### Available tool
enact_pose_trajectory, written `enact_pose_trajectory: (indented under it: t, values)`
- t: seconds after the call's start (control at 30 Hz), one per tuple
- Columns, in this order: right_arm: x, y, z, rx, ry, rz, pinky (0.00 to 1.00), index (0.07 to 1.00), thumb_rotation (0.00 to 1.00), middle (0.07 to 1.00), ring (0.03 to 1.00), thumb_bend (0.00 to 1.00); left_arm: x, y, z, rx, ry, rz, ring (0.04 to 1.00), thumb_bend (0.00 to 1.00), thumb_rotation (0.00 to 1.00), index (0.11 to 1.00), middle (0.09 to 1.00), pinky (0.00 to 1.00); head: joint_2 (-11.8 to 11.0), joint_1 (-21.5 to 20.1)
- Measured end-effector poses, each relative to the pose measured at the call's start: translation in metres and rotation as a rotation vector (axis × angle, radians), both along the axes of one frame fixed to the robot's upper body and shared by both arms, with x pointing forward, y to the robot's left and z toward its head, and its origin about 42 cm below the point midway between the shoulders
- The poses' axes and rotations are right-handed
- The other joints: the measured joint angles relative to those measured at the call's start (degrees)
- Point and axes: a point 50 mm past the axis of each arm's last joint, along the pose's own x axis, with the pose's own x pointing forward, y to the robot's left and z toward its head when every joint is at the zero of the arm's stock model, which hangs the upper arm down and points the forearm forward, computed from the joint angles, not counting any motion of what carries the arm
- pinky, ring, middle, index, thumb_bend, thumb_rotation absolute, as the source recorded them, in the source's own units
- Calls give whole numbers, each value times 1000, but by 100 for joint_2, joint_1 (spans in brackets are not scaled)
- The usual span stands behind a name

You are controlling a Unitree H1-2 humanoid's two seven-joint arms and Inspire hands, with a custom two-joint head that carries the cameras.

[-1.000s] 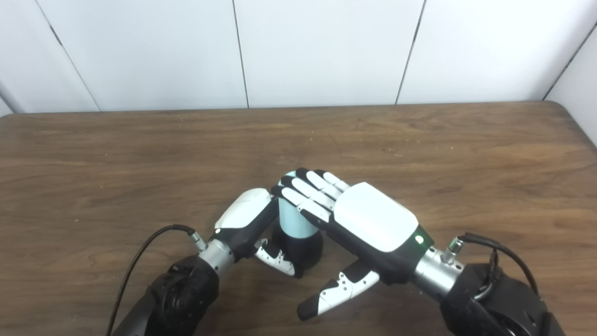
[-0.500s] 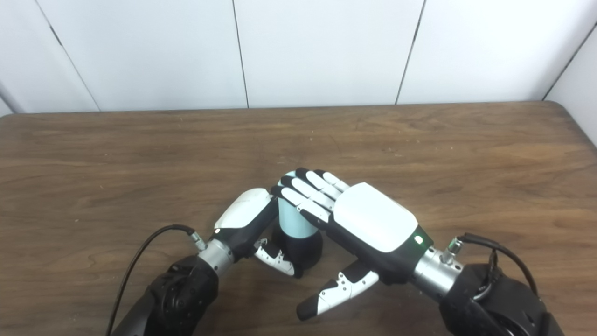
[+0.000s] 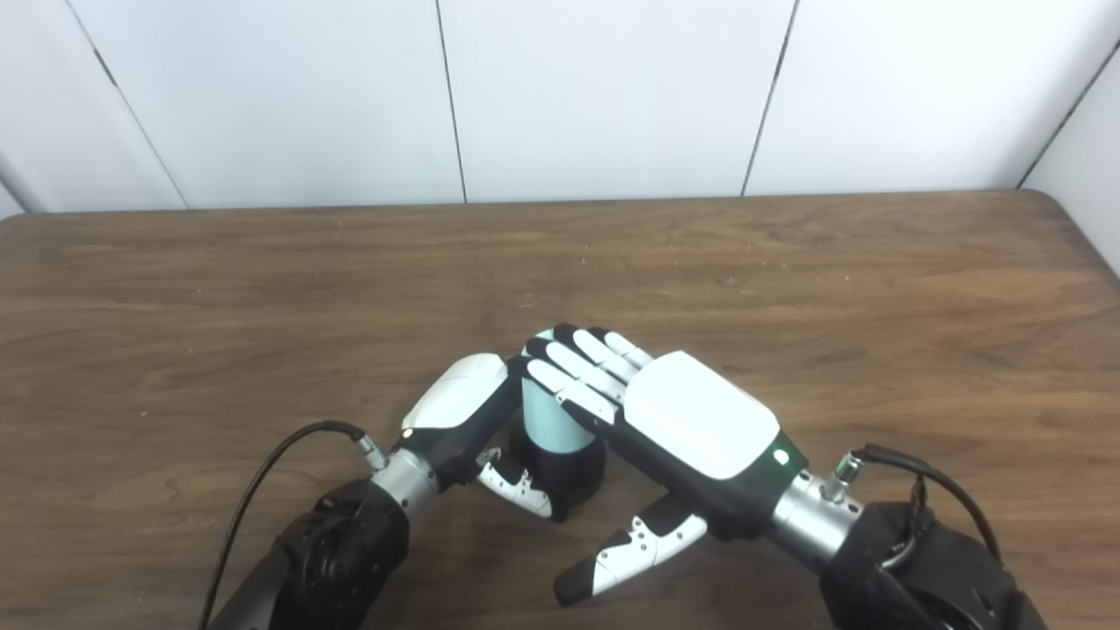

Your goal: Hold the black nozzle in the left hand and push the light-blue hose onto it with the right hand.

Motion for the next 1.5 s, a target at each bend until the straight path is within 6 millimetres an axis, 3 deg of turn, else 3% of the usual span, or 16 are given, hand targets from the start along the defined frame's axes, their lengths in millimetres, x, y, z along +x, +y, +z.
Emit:
enact_pose_trajectory:
  t: [0.3, 0.67, 1.2, 1.33, 1.5]
  values:
    - [0, 0, 1, 4, 1, -5, 1000, 1000, 1000, 1000, 1000, 679, 0, 0, 0, 0, -1, 0, 655, 522, 0, 480, 508, 851, -9, 0]
    - [-5, -1, 19, -7, 20, 5, 1000, 1000, 1000, 1000, 1000, 659, 0, -1, 1, -2, -1, -4, 655, 522, 0, 480, 507, 859, -44, -9]
    - [9, -7, 42, -14, -49, 9, 1000, 1000, 1000, 1000, 1000, 668, 1, 0, 0, -6, -5, -14, 663, 517, 0, 461, 540, 879, -62, -9]
    - [12, -8, 53, -18, -96, 4, 1000, 1000, 1000, 1000, 1000, 662, 1, 0, 0, -6, -4, -13, 662, 523, 0, 482, 502, 840, -79, -9]
    - [15, -7, 64, -9, -131, -2, 1000, 996, 1000, 1000, 1000, 646, 2, -1, 1, -7, -9, -8, 658, 521, 0, 476, 515, 689, -79, -9]
